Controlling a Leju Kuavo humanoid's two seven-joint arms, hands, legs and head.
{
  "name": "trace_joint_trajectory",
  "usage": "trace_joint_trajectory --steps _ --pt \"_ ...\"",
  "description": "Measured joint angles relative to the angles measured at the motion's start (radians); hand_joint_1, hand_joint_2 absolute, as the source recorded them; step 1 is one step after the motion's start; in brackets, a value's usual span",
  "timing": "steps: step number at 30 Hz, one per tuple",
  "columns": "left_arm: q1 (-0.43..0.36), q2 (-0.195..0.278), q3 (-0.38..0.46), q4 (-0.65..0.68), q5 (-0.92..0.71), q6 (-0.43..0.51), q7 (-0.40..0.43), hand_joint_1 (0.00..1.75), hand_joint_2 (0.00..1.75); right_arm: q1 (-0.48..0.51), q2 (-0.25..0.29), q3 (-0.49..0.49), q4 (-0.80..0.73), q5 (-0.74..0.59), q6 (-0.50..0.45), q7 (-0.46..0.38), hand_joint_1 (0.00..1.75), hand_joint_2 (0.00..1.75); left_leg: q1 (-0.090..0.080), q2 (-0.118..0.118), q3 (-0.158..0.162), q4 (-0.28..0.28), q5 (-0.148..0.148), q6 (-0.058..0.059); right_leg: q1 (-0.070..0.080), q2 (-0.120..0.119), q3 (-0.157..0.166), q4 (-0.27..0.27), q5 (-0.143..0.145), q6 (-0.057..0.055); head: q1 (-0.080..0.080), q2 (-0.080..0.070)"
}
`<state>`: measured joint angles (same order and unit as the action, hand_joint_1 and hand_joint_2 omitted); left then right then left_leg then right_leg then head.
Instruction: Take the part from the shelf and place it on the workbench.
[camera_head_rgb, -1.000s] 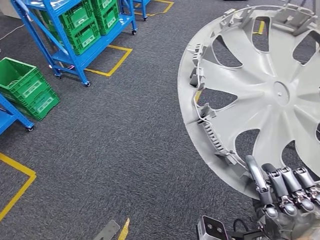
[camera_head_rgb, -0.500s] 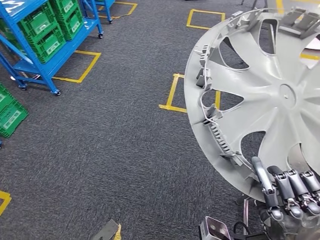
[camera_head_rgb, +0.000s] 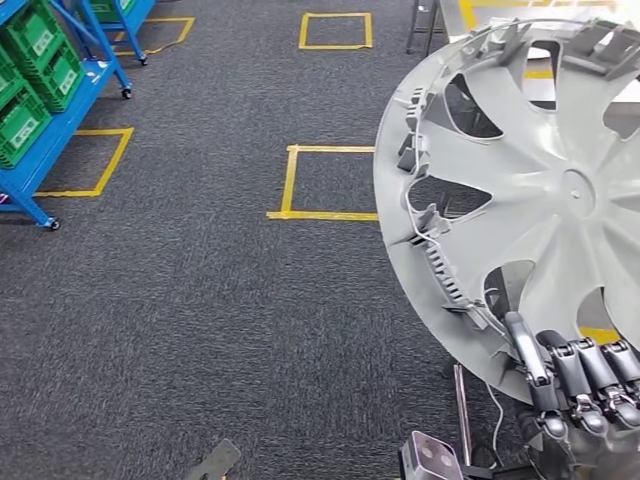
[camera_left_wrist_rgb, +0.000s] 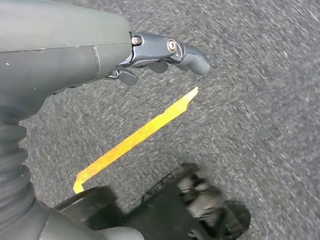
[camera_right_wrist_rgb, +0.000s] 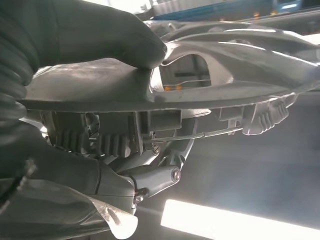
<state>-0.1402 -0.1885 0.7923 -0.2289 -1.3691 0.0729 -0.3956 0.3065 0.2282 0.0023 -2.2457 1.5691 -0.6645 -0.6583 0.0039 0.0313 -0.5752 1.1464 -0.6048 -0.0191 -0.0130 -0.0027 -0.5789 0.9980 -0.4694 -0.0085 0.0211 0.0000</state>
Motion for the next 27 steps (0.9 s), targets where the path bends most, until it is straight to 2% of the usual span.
trace_joint_trajectory --steps 1,2,3,4,5,7,8,9,11,12,13,15,16,17,18,19,20,21,22,23,24,26,27 --pt "0.003 0.0 0.0 0.0 0.0 0.0 0.0 0.0 1.75 0.0 0.001 0.0 0.0 0.0 0.0 0.0 1.75 1.75 0.0 -0.015 -0.033 0.073 -0.03 0.0 0.001 0.013 0.0 0.0 0.0 -0.003 0.0 0.0" --pt "0.005 0.001 0.0 0.0 0.0 0.0 0.0 0.0 1.75 0.0 0.001 -0.001 0.0 0.0 0.0 0.0 1.75 1.75 0.0 -0.022 -0.059 0.126 -0.045 0.002 0.003 0.028 -0.001 0.0 0.001 -0.004 0.0 0.0" --pt "0.007 0.001 0.0 0.0 0.0 0.0 0.0 0.0 1.75 0.0 0.001 -0.001 0.0 0.0 0.0 0.0 1.75 1.75 0.0 -0.025 -0.071 0.145 -0.039 0.005 0.005 0.043 0.0 0.001 0.001 -0.004 0.0 0.0" --pt "0.007 0.002 0.0 0.0 0.0 0.0 0.0 0.0 1.75 0.001 0.001 -0.002 0.0 0.0 0.0 0.0 1.75 1.75 0.0 -0.029 -0.063 0.121 -0.012 0.009 0.006 0.057 0.0 0.001 0.002 -0.004 0.0 0.0" --pt "0.007 0.002 0.0 0.0 0.0 0.0 0.0 0.0 1.75 0.001 0.002 -0.002 0.0 0.0 0.0 0.0 1.75 1.75 -0.001 -0.038 -0.039 0.062 0.029 0.013 0.007 0.072 0.001 0.003 0.002 -0.004 0.0 0.0" --pt "0.007 0.003 0.0 0.0 0.0 0.0 0.0 0.0 1.75 0.0 0.002 -0.003 0.0 0.0 0.0 0.0 1.75 1.75 0.002 -0.091 0.017 -0.072 0.094 0.023 0.006 0.097 -0.001 0.007 0.003 0.0 0.001 0.0" --pt "0.006 0.003 0.0 0.0 0.0 0.0 0.0 0.0 1.75 -0.001 0.002 -0.003 -0.001 0.0 0.0 0.0 1.75 1.75 0.002 -0.113 0.034 -0.117 0.107 0.025 0.005 0.109 -0.006 0.009 0.005 0.004 0.0 0.0" --pt "0.006 0.003 0.0 0.0 0.0 0.0 0.0 0.0 1.75 -0.001 0.002 -0.003 -0.001 0.0 0.0 0.0 1.75 1.75 0.002 -0.127 0.04 -0.135 0.108 0.026 0.003 0.12 -0.012 0.01 0.008 0.01 0.0 0.0" --pt "0.005 0.003 0.0 0.0 0.0 0.0 0.0 0.0 1.75 0.001 0.002 -0.004 -0.002 0.0 0.0 0.0 1.75 1.75 0.002 -0.109 0.042 -0.148 0.109 0.029 -0.002 0.14 -0.024 0.008 0.014 0.024 -0.002 0.0" --pt "0.003 0.002 0.0 0.0 0.0 0.0 0.0 0.0 1.75 0.003 0.002 -0.005 -0.002 0.0 0.0 0.0 1.75 1.75 0.003 -0.097 0.043 -0.154 0.113 0.034 -0.001 0.13 -0.031 0.013 0.01 0.029 -0.001 0.0" --pt "0.002 0.001 0.0 0.0 0.0 0.0 0.0 0.0 1.75 0.004 0.002 -0.006 -0.002 0.0 0.0 0.0 1.75 1.75 0.004 -0.083 0.045 -0.16 0.117 0.039 0.001 0.106 -0.045 0.036 -0.005 0.032 0.001 0.0" --pt "0.003 0.0 0.0 0.0 0.0 0.0 0.0 0.0 1.75 0.003 0.002 -0.006 -0.003 0.0 0.0 0.0 1.75 1.75 0.003 -0.052 0.046 -0.167 0.12 0.045 0.003 0.041 -0.096 0.14 -0.063 0.037 0.005 0.0" --pt "0.005 0.0 0.0 0.0 0.0 0.0 0.0 0.0 1.75 0.002 0.002 -0.007 -0.003 0.0 0.0 0.0 1.75 1.75 0.001 -0.036 0.045 -0.166 0.12 0.047 0.002 0.022 -0.128 0.209 -0.095 0.041 0.007 0.0" --pt "0.007 0.001 0.0 0.0 0.0 0.0 0.0 0.0 1.75 0.002 0.002 -0.007 -0.003 0.0 0.0 0.0 1.75 1.75 0.0 -0.019 0.045 -0.166 0.119 0.047 0.001 0.013 -0.152 0.263 -0.115 0.044 0.007 0.0" --pt "0.008 0.002 0.0 0.0 0.0 0.0 0.0 0.0 1.75 0.003 0.002 -0.008 -0.002 0.0 0.0 0.0 1.75 1.75 -0.001 -0.003 0.045 -0.166 0.118 0.047 -0.001 0.008 -0.161 0.287 -0.118 0.047 0.007 0.0" --pt "0.007 0.001 -0.001 0.0 -0.001 0.0 0.0 0.0 1.75 0.004 0.002 -0.008 -0.002 0.0 0.0 0.002 1.75 1.75 -0.001 0.011 0.045 -0.165 0.117 0.046 -0.002 0.003 -0.149 0.268 -0.101 0.049 0.007 0.0" --pt "0.006 0.0 -0.001 0.0 -0.002 0.0 0.001 0.0 1.75 0.006 0.002 -0.009 -0.002 0.0 0.0 0.007 1.75 1.75 0.0 0.023 0.047 -0.165 0.115 0.044 -0.003 -0.007 -0.115 0.211 -0.071 0.05 0.007 0.0" --pt "0.005 -0.002 -0.003 0.0 -0.003 0.0 0.001 0.0 1.75 0.008 0.002 -0.009 -0.002 0.0 0.0 0.013 1.75 1.75 -0.001 0.034 0.049 -0.164 0.113 0.041 -0.003 -0.027 -0.071 0.133 -0.044 0.051 0.007 0.0" --pt "0.004 -0.004 -0.005 0.0 -0.005 0.0 0.002 0.0 1.75 0.01 0.002 -0.01 -0.001 0.0 0.0 0.019 1.75 1.75 -0.003 0.043 0.05 -0.161 0.109 0.036 -0.001 -0.044 -0.031 0.066 -0.024 0.048 0.007 0.0" --pt "0.004 -0.006 -0.007 0.0 -0.005 0.0 0.003 0.0 1.75 0.011 0.002 -0.01 0.0 0.0 0.0 0.023 1.75 1.75 -0.005 0.051 0.052 -0.16 0.107 0.031 0.001 -0.056 -0.005 0.021 -0.015 0.042 0.006 0.0" --pt "0.003 -0.007 -0.01 0.0 -0.006 0.0 0.003 0.0 1.75 0.012 0.002 -0.011 0.0 0.0 0.0 0.026 1.75 1.75 -0.008 0.059 0.053 -0.158 0.106 0.027 0.004 -0.06 0.006 0.002 -0.015 0.036 0.006 0.0" --pt "0.001 -0.009 -0.014 -0.001 -0.007 0.0 0.003 0.0 1.75 0.016 0.002 -0.014 0.001 0.0 0.0 0.029 1.75 1.75 -0.008 0.074 0.056 -0.158 0.103 0.018 0.006 -0.039 0.005 0.002 -0.013 0.023 0.005 0.0" --pt "-0.001 -0.01 -0.015 -0.001 -0.007 0.0 0.003 0.0 1.75 0.019 0.003 -0.015 0.002 0.0 0.0 0.029 1.75 1.75 -0.007 0.067 0.056 -0.153 0.097 0.012 0.005 -0.029 0.004 0.002 -0.011 0.017 0.005 0.0"
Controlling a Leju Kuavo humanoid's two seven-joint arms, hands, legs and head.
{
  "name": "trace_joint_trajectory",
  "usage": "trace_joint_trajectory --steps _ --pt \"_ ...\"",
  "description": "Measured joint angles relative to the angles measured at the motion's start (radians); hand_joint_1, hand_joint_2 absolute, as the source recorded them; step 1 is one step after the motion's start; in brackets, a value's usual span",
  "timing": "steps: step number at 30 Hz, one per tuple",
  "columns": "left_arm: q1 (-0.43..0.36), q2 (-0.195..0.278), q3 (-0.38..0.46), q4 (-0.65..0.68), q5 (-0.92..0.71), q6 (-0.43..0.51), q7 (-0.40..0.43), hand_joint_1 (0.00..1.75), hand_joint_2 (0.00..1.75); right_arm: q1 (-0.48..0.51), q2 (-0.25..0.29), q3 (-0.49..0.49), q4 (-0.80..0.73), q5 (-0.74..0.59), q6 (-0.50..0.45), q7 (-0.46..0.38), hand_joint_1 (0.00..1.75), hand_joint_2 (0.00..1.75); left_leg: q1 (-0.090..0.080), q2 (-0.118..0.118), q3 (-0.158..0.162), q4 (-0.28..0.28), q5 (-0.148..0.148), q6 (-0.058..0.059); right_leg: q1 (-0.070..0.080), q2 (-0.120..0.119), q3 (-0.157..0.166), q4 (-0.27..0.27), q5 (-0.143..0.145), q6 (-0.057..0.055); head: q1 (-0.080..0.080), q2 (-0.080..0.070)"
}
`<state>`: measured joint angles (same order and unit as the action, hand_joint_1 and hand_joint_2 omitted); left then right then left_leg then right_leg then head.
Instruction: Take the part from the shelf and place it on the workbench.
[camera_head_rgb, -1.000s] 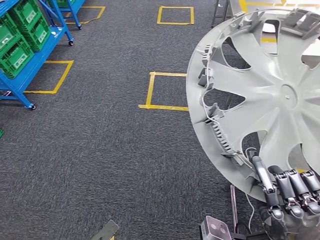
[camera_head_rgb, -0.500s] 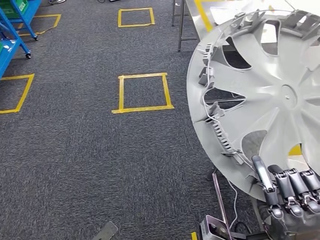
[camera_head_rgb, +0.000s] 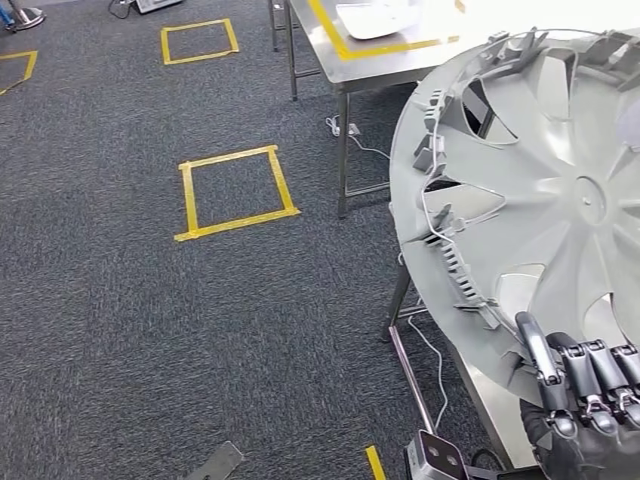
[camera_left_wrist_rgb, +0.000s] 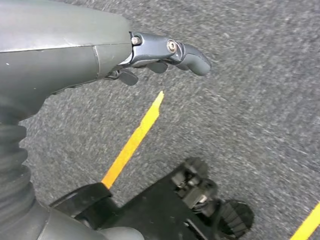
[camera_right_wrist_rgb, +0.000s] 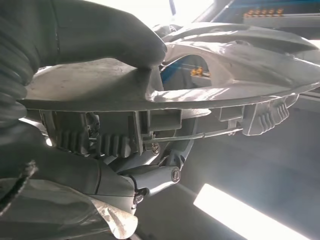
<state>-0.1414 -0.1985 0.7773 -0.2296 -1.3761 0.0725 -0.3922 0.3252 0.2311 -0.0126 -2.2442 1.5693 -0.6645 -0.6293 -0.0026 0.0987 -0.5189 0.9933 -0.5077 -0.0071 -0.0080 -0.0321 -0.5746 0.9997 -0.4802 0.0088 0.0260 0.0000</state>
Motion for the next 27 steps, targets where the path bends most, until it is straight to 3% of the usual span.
trace_joint_trajectory --steps 2,3,5,6,7,8,10,11,13,15,17,19,21,22,23,25,27 --pt "-0.003 -0.002 -0.001 0.0 0.0 0.0 0.0 0.0 1.75 0.002 0.002 -0.001 0.0 0.0 0.0 0.001 1.75 1.75 0.005 -0.041 -0.021 0.056 -0.041 -0.01 -0.004 0.019 0.0 -0.003 0.004 -0.012 -0.001 0.0" --pt "-0.003 -0.003 -0.001 0.0 0.0 0.0 0.0 0.0 1.75 0.003 0.004 -0.001 0.001 0.0 0.0 0.001 1.75 1.75 0.007 -0.067 -0.047 0.117 -0.075 -0.012 -0.004 0.029 0.0 -0.003 0.004 -0.015 -0.002 0.0" --pt "0.002 -0.003 -0.001 0.0 0.0 0.0 0.0 0.0 1.75 0.004 0.005 -0.001 0.002 0.0 0.0 0.001 1.75 1.75 0.007 -0.089 -0.114 0.26 -0.133 -0.011 -0.002 0.053 0.0 -0.003 0.005 -0.02 -0.002 0.0" --pt "0.004 -0.002 -0.001 0.0 0.0 0.0 0.0 0.0 1.75 0.004 0.005 -0.001 0.002 0.0 0.0 0.001 1.75 1.75 0.006 -0.091 -0.135 0.299 -0.138 -0.008 0.0 0.067 0.0 -0.002 0.006 -0.021 -0.002 0.0" --pt "0.005 -0.002 -0.001 0.0 0.0 0.0 0.0 0.0 1.75 0.005 0.005 -0.001 0.002 0.0 0.0 0.001 1.75 1.75 0.006 -0.093 -0.139 0.298 -0.122 -0.004 0.001 0.081 0.001 -0.002 0.006 -0.022 -0.002 0.0" --pt "0.005 -0.002 -0.001 0.0 0.0 0.0 0.0 0.0 1.75 0.006 0.005 -0.001 0.003 0.0 0.0 0.001 1.75 1.75 0.005 -0.099 -0.123 0.256 -0.087 0.0 0.002 0.095 0.002 -0.002 0.006 -0.022 -0.002 0.0" --pt "0.004 -0.002 -0.001 0.0 0.0 0.001 0.003 0.0 1.75 0.006 0.006 -0.001 0.003 0.0 0.0 0.003 1.75 1.75 0.006 -0.141 -0.064 0.116 -0.01 0.013 0.004 0.122 0.003 0.0 0.007 -0.019 -0.001 0.0" --pt "0.003 -0.004 -0.001 0.0 0.0 0.003 0.009 0.0 1.75 0.007 0.007 -0.001 0.003 0.0 0.0 0.005 1.75 1.75 0.006 -0.165 -0.04 0.058 0.011 0.017 0.003 0.133 0.0 0.001 0.008 -0.016 -0.001 0.0" --pt "0.002 -0.012 -0.001 -0.001 0.001 0.01 0.025 0.0 1.75 0.009 0.007 -0.001 0.003 0.0 0.0 0.013 1.75 1.75 0.005 -0.191 -0.024 0.013 0.016 0.021 -0.001 0.155 -0.01 0.003 0.013 -0.004 -0.001 0.0" --pt "0.0 -0.025 -0.002 -0.004 0.003 0.014 0.033 0.0 1.75 0.013 0.007 -0.002 0.003 0.0 0.0 0.016 1.75 1.75 0.005 -0.169 -0.021 0.002 0.02 0.025 -0.005 0.169 -0.022 0.002 0.016 0.009 -0.001 0.0" --pt "-0.001 -0.037 -0.003 -0.006 0.004 0.013 0.035 0.0 1.75 0.015 0.007 -0.002 0.003 0.0 0.0 0.015 1.75 1.75 0.007 -0.14 -0.017 -0.012 0.027 0.033 -0.002 0.127 -0.049 0.043 -0.012 0.018 0.005 0.0" --pt "0.001 -0.044 -0.003 -0.007 0.004 0.012 0.035 0.0 1.75 0.014 0.007 -0.002 0.003 0.0 0.0 0.015 1.75 1.75 0.006 -0.109 -0.016 -0.018 0.029 0.039 0.0 0.063 -0.104 0.158 -0.074 0.025 0.01 0.0" --pt "0.004 -0.046 -0.003 -0.007 0.005 0.011 0.036 0.0 1.75 0.013 0.007 -0.002 0.005 0.0 0.0 0.014 1.75 1.75 0.004 -0.076 -0.016 -0.017 0.027 0.04 -0.004 0.04 -0.154 0.266 -0.113 0.033 0.011 0.0" --pt "0.004 -0.046 -0.003 -0.007 0.005 0.01 0.036 0.0 1.75 0.014 0.007 -0.003 0.006 0.0 0.0 0.014 1.75 1.75 0.004 -0.061 -0.016 -0.017 0.026 0.039 -0.006 0.035 -0.156 0.273 -0.107 0.036 0.011 0.0" --pt "0.004 -0.048 -0.003 -0.007 0.005 0.008 0.036 0.0 1.75 0.014 0.007 -0.003 0.007 0.0 0.0 0.014 1.75 1.75 0.004 -0.047 -0.014 -0.016 0.024 0.037 -0.008 0.029 -0.135 0.238 -0.082 0.039 0.011 0.0" --pt "0.002 -0.051 -0.003 -0.008 0.006 0.005 0.036 0.0 1.75 0.014 0.007 -0.003 0.008 0.0 0.0 0.014 1.75 1.75 0.003 -0.026 -0.01 -0.014 0.018 0.029 -0.008 -0.009 -0.055 0.096 -0.025 0.04 0.012 0.0" --pt "0.001 -0.053 -0.003 -0.01 0.007 0.003 0.036 0.0 1.75 0.013 0.007 -0.003 0.009 0.0 0.0 0.013 1.75 1.75 -0.002 -0.011 -0.005 -0.01 0.012 0.019 -0.005 -0.039 -0.001 0.005 -0.003 0.03 0.01 0.0"
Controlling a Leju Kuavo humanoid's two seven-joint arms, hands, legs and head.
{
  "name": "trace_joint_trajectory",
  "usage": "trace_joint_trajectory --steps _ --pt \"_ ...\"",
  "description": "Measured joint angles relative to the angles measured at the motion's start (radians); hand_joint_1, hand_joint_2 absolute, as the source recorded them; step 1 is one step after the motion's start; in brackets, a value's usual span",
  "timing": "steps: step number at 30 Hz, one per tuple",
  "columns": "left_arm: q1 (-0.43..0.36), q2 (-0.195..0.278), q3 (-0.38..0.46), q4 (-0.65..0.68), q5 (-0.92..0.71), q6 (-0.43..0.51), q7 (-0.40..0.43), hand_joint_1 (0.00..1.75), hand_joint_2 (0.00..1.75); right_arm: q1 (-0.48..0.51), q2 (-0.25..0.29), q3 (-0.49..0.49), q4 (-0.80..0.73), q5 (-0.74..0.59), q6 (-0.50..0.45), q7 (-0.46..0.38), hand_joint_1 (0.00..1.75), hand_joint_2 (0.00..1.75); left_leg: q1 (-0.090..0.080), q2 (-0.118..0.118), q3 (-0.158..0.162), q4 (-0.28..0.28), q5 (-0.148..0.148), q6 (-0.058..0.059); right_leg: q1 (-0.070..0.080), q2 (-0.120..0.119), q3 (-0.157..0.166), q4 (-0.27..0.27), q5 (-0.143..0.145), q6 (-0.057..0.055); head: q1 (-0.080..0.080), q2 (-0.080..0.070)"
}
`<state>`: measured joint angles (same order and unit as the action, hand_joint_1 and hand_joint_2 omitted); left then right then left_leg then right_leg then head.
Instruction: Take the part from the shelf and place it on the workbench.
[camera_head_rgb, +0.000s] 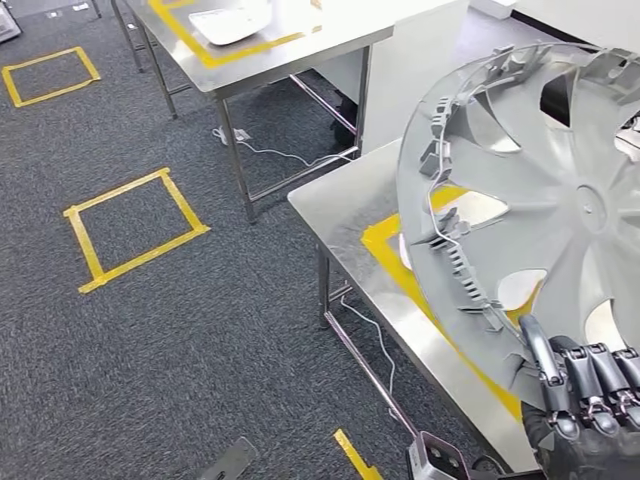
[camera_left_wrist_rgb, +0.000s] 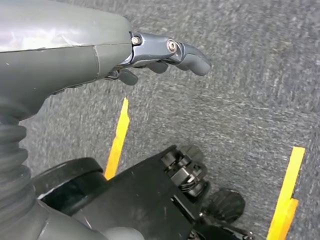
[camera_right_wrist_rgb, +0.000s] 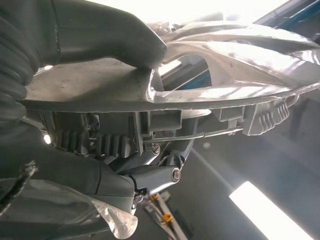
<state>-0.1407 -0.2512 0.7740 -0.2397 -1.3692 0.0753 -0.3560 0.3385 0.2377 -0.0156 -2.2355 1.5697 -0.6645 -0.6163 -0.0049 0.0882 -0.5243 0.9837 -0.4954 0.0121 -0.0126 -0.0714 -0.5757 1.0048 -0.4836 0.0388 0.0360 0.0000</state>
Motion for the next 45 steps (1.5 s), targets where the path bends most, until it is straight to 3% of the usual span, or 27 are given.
trace_joint_trajectory --steps 1,3,5,7,8,9,10,12,14,16,18,20,22,24,25,26,28,30,31,33,35,38,40,41,42,44,45 --pt "0.0 0.0 0.0 -0.001 0.0 -0.001 0.0 0.0 1.75 0.0 0.0 0.0 0.0 0.0 0.0 0.0 1.75 1.75 -0.002 0.007 0.002 0.001 -0.002 -0.005 0.003 -0.002 0.005 -0.009 -0.004 -0.007 -0.001 0.0" --pt "-0.001 -0.001 -0.001 -0.002 0.0 -0.001 0.0 0.0 1.75 0.001 0.0 -0.001 0.0 0.0 0.0 0.0 1.75 1.75 0.0 0.021 0.005 0.002 -0.005 -0.014 0.002 0.02 0.004 -0.009 0.0 -0.02 -0.001 0.0" --pt "-0.003 -0.003 -0.002 -0.003 0.0 -0.001 0.0 0.0 1.75 0.002 0.0 -0.002 0.001 0.0 0.0 0.0 1.75 1.75 0.005 -0.009 -0.006 0.037 -0.035 -0.025 0.0 0.042 0.003 -0.011 0.005 -0.034 -0.003 0.0" --pt "-0.001 -0.002 -0.004 -0.004 0.0 -0.001 -0.001 0.0 1.75 0.003 0.0 -0.002 0.001 0.0 0.0 0.001 1.75 1.75 0.009 -0.062 -0.055 0.154 -0.101 -0.031 -0.002 0.065 0.003 -0.012 0.007 -0.043 -0.006 0.0" --pt "0.001 -0.002 -0.004 -0.004 0.001 -0.001 -0.001 0.0 1.75 0.003 0.0 -0.002 0.002 0.0 0.0 0.002 1.75 1.75 0.009 -0.074 -0.089 0.227 -0.131 -0.032 -0.001 0.078 0.003 -0.012 0.008 -0.045 -0.006 0.0" --pt "0.004 -0.001 -0.004 -0.004 0.001 -0.002 -0.001 0.0 1.75 0.003 0.0 -0.002 0.003 0.0 0.0 0.002 1.75 1.75 0.009 -0.079 -0.118 0.283 -0.147 -0.031 0.0 0.093 0.003 -0.011 0.008 -0.046 -0.006 0.0" --pt "0.006 0.0 -0.004 -0.004 0.001 -0.002 -0.001 0.0 1.75 0.004 0.0 -0.002 0.004 0.0 0.0 0.003 1.75 1.75 0.008 -0.081 -0.132 0.306 -0.141 -0.029 0.002 0.108 0.004 -0.011 0.008 -0.047 -0.006 0.0" --pt "0.007 0.0 -0.005 -0.005 0.001 -0.002 0.0 0.0 1.75 0.005 0.0 -0.002 0.005 0.0 0.0 0.005 1.75 1.75 0.007 -0.094 -0.11 0.234 -0.075 -0.018 0.004 0.138 0.006 -0.01 0.008 -0.047 -0.006 0.0" --pt "0.007 0.001 -0.006 -0.005 0.004 -0.002 0.0 0.0 1.75 0.006 0.0 -0.002 0.005 0.0 0.0 0.007 1.75 1.75 0.007 -0.139 -0.057 0.099 -0.004 -0.002 0.006 0.165 0.006 -0.009 0.008 -0.045 -0.005 0.0" --pt "0.008 0.002 -0.007 -0.005 0.006 -0.002 0.002 0.0 1.75 0.005 0.0 -0.002 0.006 0.0 0.0 0.008 1.75 1.75 0.007 -0.171 -0.028 0.028 0.014 0.006 0.004 0.187 -0.001 -0.006 0.011 -0.038 -0.005 0.0" --pt "0.008 0.002 -0.009 -0.005 0.007 -0.002 0.004 0.0 1.75 0.008 0.0 -0.004 0.007 0.0 0.0 0.009 1.75 1.75 0.008 -0.158 -0.024 0.014 0.012 0.007 0.001 0.205 -0.011 -0.006 0.014 -0.025 -0.006 0.0" --pt "0.006 0.0 -0.012 -0.006 0.007 -0.001 0.004 0.0 1.75 0.012 0.0 -0.005 0.008 0.0 0.0 0.008 1.75 1.75 0.012 -0.135 -0.021 0.003 0.018 0.013 0.003 0.169 -0.029 0.017 -0.003 -0.015 -0.003 0.0" --pt "0.008 -0.002 -0.017 -0.007 0.006 -0.001 0.004 0.0 1.75 0.012 0.0 -0.005 0.008 0.0 0.0 0.008 1.75 1.75 0.013 -0.107 -0.02 -0.003 0.022 0.019 0.003 0.105 -0.08 0.118 -0.061 -0.006 0.003 0.0" --pt "0.013 -0.002 -0.02 -0.007 0.006 -0.001 0.005 0.0 1.75 0.012 0.0 -0.005 0.01 0.0 0.0 0.008 1.75 1.75 0.013 -0.076 -0.021 -0.002 0.021 0.02 -0.001 0.081 -0.144 0.249 -0.117 0.005 0.006 0.0" --pt "0.015 -0.002 -0.021 -0.007 0.006 -0.001 0.005 0.0 1.75 0.012 0.0 -0.006 0.01 0.0 0.0 0.009 1.75 1.75 0.013 -0.061 -0.021 -0.002 0.02 0.019 -0.004 0.077 -0.159 0.28 -0.121 0.01 0.006 0.0" --pt "0.015 -0.002 -0.022 -0.007 0.006 -0.001 0.005 0.0 1.75 0.013 0.0 -0.006 0.011 0.0 0.0 0.009 1.75 1.75 0.013 -0.047 -0.021 -0.001 0.018 0.017 -0.007 0.073 -0.153 0.27 -0.105 0.014 0.006 0.0" --pt "0.014 -0.003 -0.023 -0.007 0.006 -0.001 0.005 0.0 1.75 0.014 0.0 -0.006 0.011 0.0 0.0 0.009 1.75 1.75 0.015 -0.023 -0.017 0.002 0.012 0.008 -0.012 0.045 -0.083 0.142 -0.043 0.02 0.006 0.0" --pt "0.013 -0.002 -0.023 -0.008 0.006 -0.001 0.005 0.0 1.75 0.014 0.0 -0.006 0.012 0.0 0.0 0.009 1.75 1.75 0.01 -0.005 -0.014 0.009 0.003 -0.005 -0.011 0.008 -0.013 0.023 -0.007 0.015 0.006 0.0" --pt "0.013 -0.002 -0.023 -0.009 0.006 -0.001 0.005 0.0 1.75 0.013 0.0 -0.007 0.013 0.0 0.0 0.009 1.75 1.75 0.007 0.002 -0.012 0.012 0.001 -0.011 -0.01 0.001 -0.001 0.002 -0.005 0.008 0.004 0.0" --pt "0.013 -0.002 -0.024 -0.009 0.005 -0.002 0.005 0.0 1.75 0.014 0.0 -0.007 0.013 0.0 0.0 0.009 1.75 1.75 0.006 0.018 -0.007 0.013 -0.001 -0.02 -0.007 0.019 -0.003 0.004 -0.006 -0.009 0.001 0.0" --pt "0.01 -0.002 -0.025 -0.009 0.005 -0.002 0.005 0.0 1.75 0.015 0.0 -0.007 0.014 0.0 0.0 0.01 1.75 1.75 0.012 0.003 -0.01 0.032 -0.021 -0.03 -0.008 0.04 -0.005 0.004 -0.003 -0.024 0.0 0.0" --pt "0.012 -0.002 -0.027 -0.009 0.004 -0.002 0.006 0.0 1.75 0.014 0.0 -0.006 0.015 0.0 0.0 0.012 1.75 1.75 0.016 -0.063 -0.074 0.188 -0.113 -0.036 -0.008 0.073 -0.006 0.003 0.001 -0.04 -0.003 0.0" --pt "0.017 0.0 -0.028 -0.009 0.004 -0.002 0.007 0.0 1.75 0.014 0.0 -0.006 0.018 0.0 0.0 0.013 1.75 1.75 0.015 -0.078 -0.125 0.294 -0.144 -0.032 -0.004 0.101 -0.007 0.003 0.003 -0.044 -0.004 0.0" --pt "0.019 0.0 -0.028 -0.009 0.004 -0.002 0.008 0.0 1.75 0.014 0.0 -0.006 0.02 0.0 0.0 0.013 1.75 1.75 0.013 -0.081 -0.131 0.3 -0.131 -0.027 -0.001 0.117 -0.006 0.003 0.003 -0.045 -0.004 0.0" --pt "0.018 0.001 -0.029 -0.009 0.004 -0.002 0.008 0.0 1.75 0.014 0.0 -0.006 0.021 0.0 0.0 0.014 1.75 1.75 0.012 -0.086 -0.12 0.267 -0.1 -0.02 0.002 0.132 -0.006 0.004 0.004 -0.046 -0.004 0.0" --pt "0.017 0.002 -0.03 -0.01 0.003 -0.002 0.008 0.0 1.75 0.015 0.0 -0.006 0.022 0.0 0.0 0.014 1.75 1.75 0.008 -0.125 -0.069 0.142 -0.027 0.004 0.006 0.158 -0.006 0.004 0.006 -0.045 -0.003 0.0" --pt "0.017 0.002 -0.031 -0.01 0.003 -0.002 0.008 0.0 1.75 0.014 0.0 -0.006 0.023 0.0 0.0 0.014 1.75 1.75 0.007 -0.148 -0.045 0.087 -0.006 0.015 0.007 0.17 -0.007 0.005 0.007 -0.044 -0.002 0.0"
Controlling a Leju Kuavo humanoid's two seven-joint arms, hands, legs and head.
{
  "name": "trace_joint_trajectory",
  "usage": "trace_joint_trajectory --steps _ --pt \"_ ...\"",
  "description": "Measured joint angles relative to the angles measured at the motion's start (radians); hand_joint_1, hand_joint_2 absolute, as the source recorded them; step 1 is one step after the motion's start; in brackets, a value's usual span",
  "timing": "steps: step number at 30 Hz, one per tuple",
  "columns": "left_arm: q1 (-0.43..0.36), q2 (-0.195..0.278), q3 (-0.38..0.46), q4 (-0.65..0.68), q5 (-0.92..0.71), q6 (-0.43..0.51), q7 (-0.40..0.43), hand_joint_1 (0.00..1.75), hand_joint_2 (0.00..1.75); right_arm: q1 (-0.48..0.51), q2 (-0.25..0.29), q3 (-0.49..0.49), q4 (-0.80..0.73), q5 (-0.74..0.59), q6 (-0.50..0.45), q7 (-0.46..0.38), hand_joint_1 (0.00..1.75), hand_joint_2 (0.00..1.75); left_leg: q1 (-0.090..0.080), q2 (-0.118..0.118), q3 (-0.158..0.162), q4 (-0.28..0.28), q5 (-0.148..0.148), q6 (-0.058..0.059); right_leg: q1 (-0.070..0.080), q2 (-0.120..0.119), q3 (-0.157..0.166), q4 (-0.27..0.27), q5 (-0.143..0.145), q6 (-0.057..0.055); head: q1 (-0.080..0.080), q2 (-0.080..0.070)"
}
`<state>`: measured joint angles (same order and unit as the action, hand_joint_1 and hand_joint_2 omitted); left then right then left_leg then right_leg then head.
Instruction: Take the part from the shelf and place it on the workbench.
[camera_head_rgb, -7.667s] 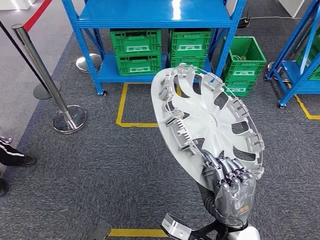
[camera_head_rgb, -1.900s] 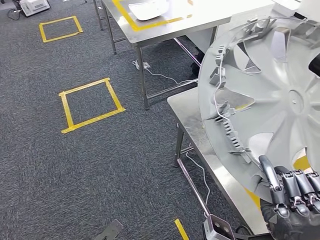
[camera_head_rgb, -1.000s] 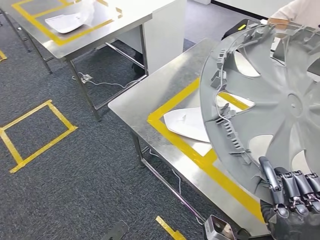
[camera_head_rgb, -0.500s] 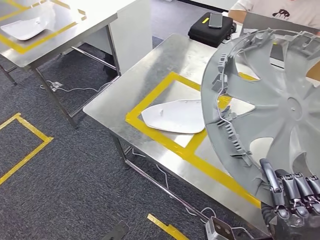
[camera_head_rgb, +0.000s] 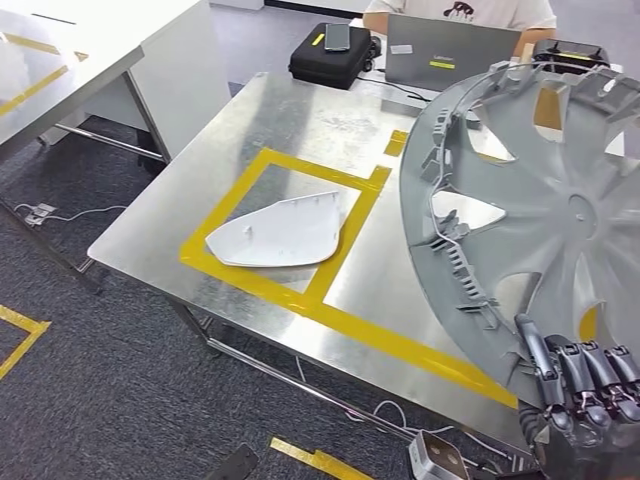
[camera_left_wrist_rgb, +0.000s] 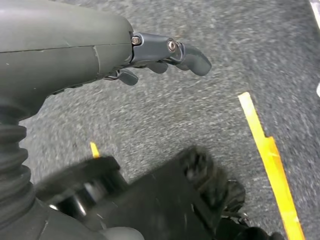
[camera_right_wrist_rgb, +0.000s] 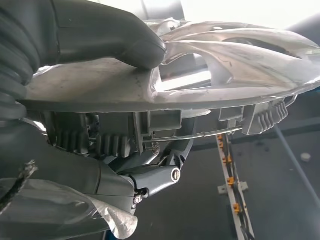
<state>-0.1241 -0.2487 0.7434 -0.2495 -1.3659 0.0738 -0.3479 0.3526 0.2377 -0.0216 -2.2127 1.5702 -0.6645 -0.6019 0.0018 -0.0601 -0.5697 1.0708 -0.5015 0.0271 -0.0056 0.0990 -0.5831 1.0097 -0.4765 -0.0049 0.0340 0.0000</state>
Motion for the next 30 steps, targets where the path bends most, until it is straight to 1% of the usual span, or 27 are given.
trace_joint_trajectory --steps 1,2,3,4,5,6,8,9,10,11,12,13,14,15,16,17,20,21,22,23,24,25,26,27,28,29,30 --pt "0.0 0.001 0.0 0.0 0.0 0.0 0.0 0.0 1.75 -0.001 0.0 0.0 0.0 0.0 0.0 0.0 1.75 1.75 -0.002 -0.018 0.015 -0.036 0.008 0.007 -0.002 0.011 -0.004 0.001 0.002 0.004 -0.001 0.0" --pt "0.0 0.002 0.0 -0.001 0.0 0.0 0.0 0.0 1.75 -0.001 0.0 0.0 0.001 0.0 0.0 0.001 1.75 1.75 -0.003 -0.025 0.021 -0.051 0.007 0.011 -0.004 0.021 -0.008 0.0 0.005 0.009 -0.001 0.0" --pt "0.0 0.001 0.0 -0.001 0.0 0.0 0.0 0.0 1.75 0.0 0.0 0.0 0.001 0.0 0.0 0.001 1.75 1.75 -0.004 -0.017 0.024 -0.06 0.008 0.011 -0.006 0.033 -0.012 -0.002 0.009 0.016 -0.003 0.0" --pt "-0.001 0.0 -0.001 -0.002 0.0 0.0 0.0 0.0 1.75 0.002 0.0 0.0 0.001 0.0 0.0 0.001 1.75 1.75 -0.002 -0.006 0.027 -0.069 0.011 0.009 -0.008 0.035 -0.017 -0.002 0.01 0.021 -0.005 0.0" --pt "-0.003 -0.001 -0.002 -0.003 0.0 0.0 0.0 0.0 1.75 0.004 0.0 0.0 0.001 0.0 0.0 0.001 1.75 1.75 0.0 0.006 0.03 -0.079 0.016 0.008 -0.007 0.019 -0.024 0.004 0.004 0.026 -0.003 0.0" --pt "-0.004 -0.003 -0.002 -0.004 0.0 0.0 0.0 0.0 1.75 0.005 0.0 0.0 0.002 0.0 0.0 0.002 1.75 1.75 0.003 0.019 0.033 -0.089 0.021 0.008 -0.006 -0.009 -0.039 0.028 -0.013 0.032 0.0 0.0" --pt "-0.002 -0.005 -0.003 -0.004 0.0 0.0 0.0 0.0 1.75 0.004 0.0 0.001 0.003 0.0 0.0 0.003 1.75 1.75 0.005 0.05 0.036 -0.097 0.025 0.009 -0.006 -0.072 -0.093 0.137 -0.075 0.044 0.006 0.0" --pt "0.001 -0.005 -0.004 -0.004 0.0 -0.001 0.0 0.0 1.75 0.004 0.0 0.001 0.004 0.0 0.0 0.004 1.75 1.75 0.005 0.066 0.035 -0.097 0.025 0.01 -0.009 -0.086 -0.125 0.203 -0.104 0.051 0.008 0.0" --pt "0.003 -0.004 -0.004 -0.005 0.0 -0.001 0.0 0.0 1.75 0.004 0.0 0.001 0.004 0.0 0.0 0.004 1.75 1.75 0.005 0.082 0.035 -0.097 0.024 0.009 -0.013 -0.092 -0.147 0.25 -0.119 0.057 0.008 0.0" --pt "0.003 -0.004 -0.004 -0.004 0.0 -0.001 0.0 0.0 1.75 0.005 0.0 0.0 0.004 0.0 0.0 0.004 1.75 1.75 0.005 0.097 0.035 -0.096 0.023 0.007 -0.016 -0.096 -0.151 0.262 -0.114 0.062 0.008 0.0" --pt "0.003 -0.005 -0.005 -0.004 0.0 -0.001 0.0 0.0 1.75 0.005 0.0 0.0 0.004 0.0 0.0 0.004 1.75 1.75 0.006 0.111 0.036 -0.095 0.021 0.004 -0.02 -0.102 -0.133 0.233 -0.092 0.067 0.008 0.0" --pt "0.002 -0.005 -0.006 -0.004 0.0 -0.001 0.0 0.0 1.75 0.006 0.0 0.0 0.005 0.0 0.0 0.004 1.75 1.75 0.008 0.124 0.037 -0.093 0.018 0.0 -0.023 -0.114 -0.097 0.17 -0.06 0.071 0.008 0.0" --pt "0.002 -0.005 -0.008 -0.005 0.0 -0.001 0.0 0.0 1.75 0.006 0.0 0.0 0.005 0.0 0.0 0.004 1.75 1.75 0.007 0.134 0.039 -0.089 0.013 -0.007 -0.023 -0.139 -0.057 0.098 -0.035 0.073 0.009 0.0" --pt "0.001 -0.005 -0.008 -0.005 0.0 -0.001 0.0 0.0 1.75 0.005 0.0 0.0 0.005 0.0 0.0 0.004 1.75 1.75 0.005 0.142 0.04 -0.084 0.008 -0.013 -0.023 -0.16 -0.022 0.04 -0.018 0.071 0.01 0.0" --pt "0.001 -0.004 -0.008 -0.006 0.0 -0.001 0.0 0.0 1.75 0.005 0.0 0.0 0.006 0.0 0.0 0.004 1.75 1.75 0.002 0.149 0.041 -0.079 0.003 -0.019 -0.022 -0.175 -0.001 0.006 -0.012 0.066 0.009 0.0" --pt "0.001 -0.003 -0.008 -0.006 0.0 -0.001 0.0 0.0 1.75 0.004 0.0 0.0 0.006 0.0 0.0 0.004 1.75 1.75 -0.002 0.154 0.042 -0.076 0.0 -0.024 -0.021 -0.181 0.007 -0.005 -0.014 0.059 0.008 0.0" --pt "-0.001 -0.003 -0.009 -0.006 0.0 -0.001 0.0 0.0 1.75 0.006 0.0 0.0 0.007 0.0 0.0 0.006 1.75 1.75 -0.001 0.172 0.049 -0.075 -0.004 -0.034 -0.021 -0.151 0.005 -0.001 -0.011 0.039 0.005 0.0" --pt "-0.002 -0.004 -0.01 -0.006 0.0 -0.001 0.0 0.0 1.75 0.007 0.0 0.0 0.007 0.0 0.0 0.006 1.75 1.75 0.003 0.162 0.049 -0.069 -0.013 -0.039 -0.021 -0.14 0.003 -0.002 -0.009 0.033 0.004 0.0" --pt "-0.003 -0.004 -0.011 -0.006 0.0 -0.001 0.0 0.0 1.75 0.007 0.0 0.0 0.007 0.0 0.0 0.006 1.75 1.75 0.006 0.142 0.042 -0.046 -0.033 -0.044 -0.022 -0.129 0.003 -0.003 -0.007 0.026 0.004 0.0" --pt "-0.003 -0.004 -0.011 -0.006 0.0 -0.001 0.0 0.0 1.75 0.007 0.0 0.001 0.007 0.0 0.0 0.007 1.75 1.75 0.008 0.115 0.026 -0.003 -0.063 -0.048 -0.023 -0.118 0.002 -0.003 -0.006 0.021 0.002 0.0" --pt "-0.002 -0.004 -0.012 -0.006 0.0 -0.001 0.0 0.0 1.75 0.006 0.0 0.001 0.008 0.0 0.0 0.007 1.75 1.75 0.009 0.089 -0.001 0.06 -0.099 -0.049 -0.022 -0.106 0.001 -0.003 -0.004 0.016 0.001 0.0" --pt "0.0 -0.004 -0.012 -0.006 0.001 -0.001 0.0 0.0 1.75 0.006 0.0 0.001 0.008 0.0 0.0 0.007 1.75 1.75 0.009 0.076 -0.033 0.132 -0.131 -0.048 -0.021 -0.093 0.0 -0.003 -0.004 0.013 0.001 0.0" --pt "0.003 -0.003 -0.012 -0.006 0.002 -0.001 0.0 0.0 1.75 0.006 0.0 0.001 0.009 0.0 0.0 0.007 1.75 1.75 0.009 0.071 -0.06 0.189 -0.149 -0.046 -0.019 -0.078 -0.001 -0.003 -0.003 0.011 0.001 0.0" --pt "0.004 -0.002 -0.012 -0.006 0.002 -0.001 0.0 0.0 1.75 0.006 0.0 0.001 0.01 0.0 0.0 0.007 1.75 1.75 0.008 0.068 -0.075 0.216 -0.148 -0.043 -0.017 -0.063 -0.001 -0.003 -0.003 0.01 0.001 0.0" --pt "0.004 -0.002 -0.012 -0.006 0.003 -0.001 0.0 0.0 1.75 0.006 0.0 0.001 0.01 0.0 0.0 0.007 1.75 1.75 0.008 0.065 -0.072 0.203 -0.126 -0.038 -0.015 -0.048 -0.001 -0.003 -0.003 0.01 0.001 0.0" --pt "0.004 -0.002 -0.013 -0.006 0.003 -0.001 0.0 0.0 1.75 0.006 0.0 0.001 0.011 0.0 0.0 0.007 1.75 1.75 0.007 0.057 -0.051 0.152 -0.088 -0.031 -0.013 -0.033 0.001 -0.002 -0.002 0.01 0.001 0.0" --pt "0.004 -0.002 -0.013 -0.006 0.003 -0.001 0.0 0.0 1.75 0.007 0.0 0.001 0.011 0.0 0.0 0.007 1.75 1.75 0.006 0.039 -0.024 0.083 -0.048 -0.023 -0.013 -0.02 0.001 -0.003 -0.002 0.011 0.001 0.0"
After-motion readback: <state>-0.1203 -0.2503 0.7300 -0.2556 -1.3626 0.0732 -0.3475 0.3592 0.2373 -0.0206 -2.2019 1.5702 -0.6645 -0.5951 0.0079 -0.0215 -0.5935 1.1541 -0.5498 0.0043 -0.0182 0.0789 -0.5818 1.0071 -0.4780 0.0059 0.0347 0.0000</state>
